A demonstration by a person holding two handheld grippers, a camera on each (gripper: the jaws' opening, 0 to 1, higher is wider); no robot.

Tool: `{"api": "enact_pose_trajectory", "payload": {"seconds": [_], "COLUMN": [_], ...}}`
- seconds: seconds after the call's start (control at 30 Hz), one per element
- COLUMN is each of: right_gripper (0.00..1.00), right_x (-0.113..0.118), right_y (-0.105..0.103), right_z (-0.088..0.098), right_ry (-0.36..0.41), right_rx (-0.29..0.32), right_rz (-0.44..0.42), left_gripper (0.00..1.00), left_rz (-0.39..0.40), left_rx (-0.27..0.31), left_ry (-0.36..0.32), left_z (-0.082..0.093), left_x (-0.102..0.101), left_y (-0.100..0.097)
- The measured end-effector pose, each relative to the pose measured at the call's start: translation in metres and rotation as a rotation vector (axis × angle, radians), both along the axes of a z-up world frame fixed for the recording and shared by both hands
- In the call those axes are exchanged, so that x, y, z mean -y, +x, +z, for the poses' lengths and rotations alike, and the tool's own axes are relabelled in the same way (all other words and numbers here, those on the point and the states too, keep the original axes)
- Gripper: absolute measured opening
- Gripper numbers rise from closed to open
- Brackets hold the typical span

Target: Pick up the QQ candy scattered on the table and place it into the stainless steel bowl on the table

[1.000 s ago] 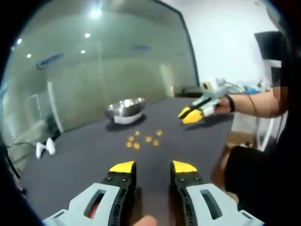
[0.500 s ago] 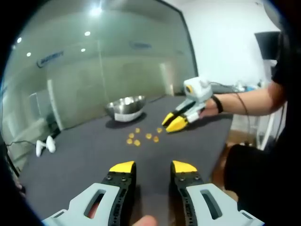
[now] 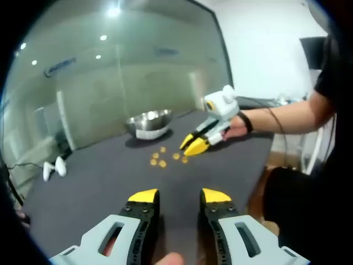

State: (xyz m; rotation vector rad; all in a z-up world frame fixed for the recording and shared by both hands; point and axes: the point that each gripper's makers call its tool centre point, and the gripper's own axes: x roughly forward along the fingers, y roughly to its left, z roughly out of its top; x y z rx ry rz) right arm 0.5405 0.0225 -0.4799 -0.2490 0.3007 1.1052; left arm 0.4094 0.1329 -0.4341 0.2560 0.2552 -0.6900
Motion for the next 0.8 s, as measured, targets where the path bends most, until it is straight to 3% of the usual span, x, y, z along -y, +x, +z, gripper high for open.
{"api": "enact_pose_trajectory", "payload": {"seconds": [0.1, 0.17, 0.27, 0.6, 0.8], "right_gripper": [0.17, 0.10, 0.09, 0.09, 0.09], "right_x": [0.000, 0.001, 0.000, -0.001, 0.006], "right_y": [0.000, 0.000, 0.000, -0.002, 0.004], "right_z": [0.000, 0.000, 0.000, 0.001, 0.014], "right_ry": [-0.001, 0.002, 0.002, -0.014, 0.051], "right_rx": [0.002, 0.003, 0.009, 0.017, 0.005], "right_rz": [0.008, 0.004, 0.013, 0.027, -0.010], "left_gripper": [0.31, 0.31, 0.31, 0.31, 0.31], "left_rz": [0.004, 0.007, 0.008, 0.004, -0.006], "left_rx": [0.002, 0.005, 0.004, 0.031, 0.027], "left_ry": [0.000, 0.004, -0.026, 0.001, 0.009], "left_z": [0.001, 0.003, 0.009, 0.016, 0.014], "left_x": [-0.002, -0.003, -0.002, 0.000, 0.002], "left_y": [0.001, 0.003, 0.003, 0.002, 0.000]}}
